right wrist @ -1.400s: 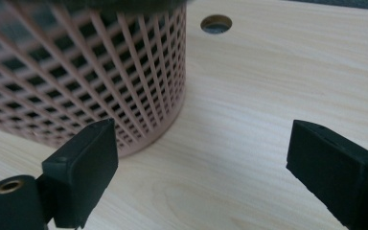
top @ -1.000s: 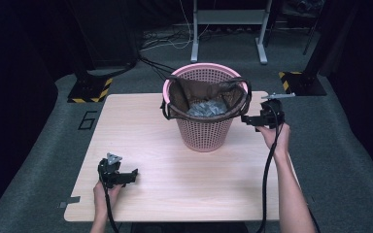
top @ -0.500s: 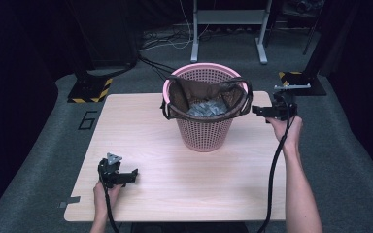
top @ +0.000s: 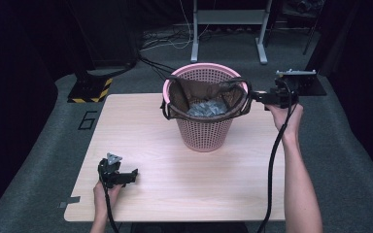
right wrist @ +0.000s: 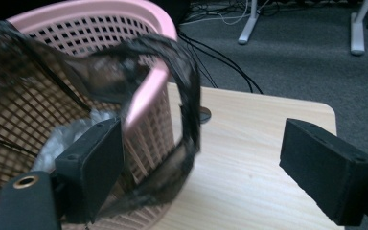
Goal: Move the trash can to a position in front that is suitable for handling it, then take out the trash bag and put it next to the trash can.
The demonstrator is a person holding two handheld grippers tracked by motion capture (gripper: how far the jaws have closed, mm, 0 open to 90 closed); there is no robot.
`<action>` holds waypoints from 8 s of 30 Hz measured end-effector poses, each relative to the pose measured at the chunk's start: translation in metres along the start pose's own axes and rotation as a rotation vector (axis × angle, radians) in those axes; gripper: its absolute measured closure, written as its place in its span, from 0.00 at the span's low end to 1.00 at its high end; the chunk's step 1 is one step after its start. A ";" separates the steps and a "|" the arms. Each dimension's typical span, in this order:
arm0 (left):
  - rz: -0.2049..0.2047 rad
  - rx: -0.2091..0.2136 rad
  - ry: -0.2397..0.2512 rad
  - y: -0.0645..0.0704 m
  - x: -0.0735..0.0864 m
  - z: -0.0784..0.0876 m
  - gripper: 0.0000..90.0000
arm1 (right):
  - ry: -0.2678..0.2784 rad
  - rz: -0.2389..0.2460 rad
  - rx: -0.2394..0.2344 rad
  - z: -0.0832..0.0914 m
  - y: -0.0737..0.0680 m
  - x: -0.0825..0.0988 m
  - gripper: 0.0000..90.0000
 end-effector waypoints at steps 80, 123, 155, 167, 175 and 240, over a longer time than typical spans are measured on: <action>0.051 -0.048 -0.002 0.006 0.001 0.002 0.02 | -0.005 0.089 -0.136 0.005 -0.086 0.028 0.09; -0.138 0.220 -0.031 -0.012 -0.184 0.070 0.11 | -0.092 0.242 -0.086 -0.007 -0.092 -0.004 0.29; -0.219 0.227 0.102 0.034 -0.302 0.067 0.36 | -0.119 0.244 -0.065 -0.020 -0.098 -0.013 0.48; -0.291 0.140 0.112 0.049 -0.293 0.057 0.76 | -0.126 0.250 -0.058 -0.022 -0.096 -0.010 0.68; -0.308 0.110 0.121 0.049 -0.292 0.067 0.84 | -0.113 0.257 -0.048 -0.019 -0.102 -0.009 0.81; -0.171 0.444 0.254 0.085 -0.325 0.093 1.00 | -0.069 0.325 -0.283 -0.004 -0.177 -0.024 0.43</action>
Point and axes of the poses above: each handheld gripper's, and its own axes: z roughly backward along the jaws, x roughly out of its underside, y roughly to its right, the point moved 2 cm from there along -z, roughly forward along the jaws, and after that the axes turned 1 degree about -x, right-handed, at the moved point
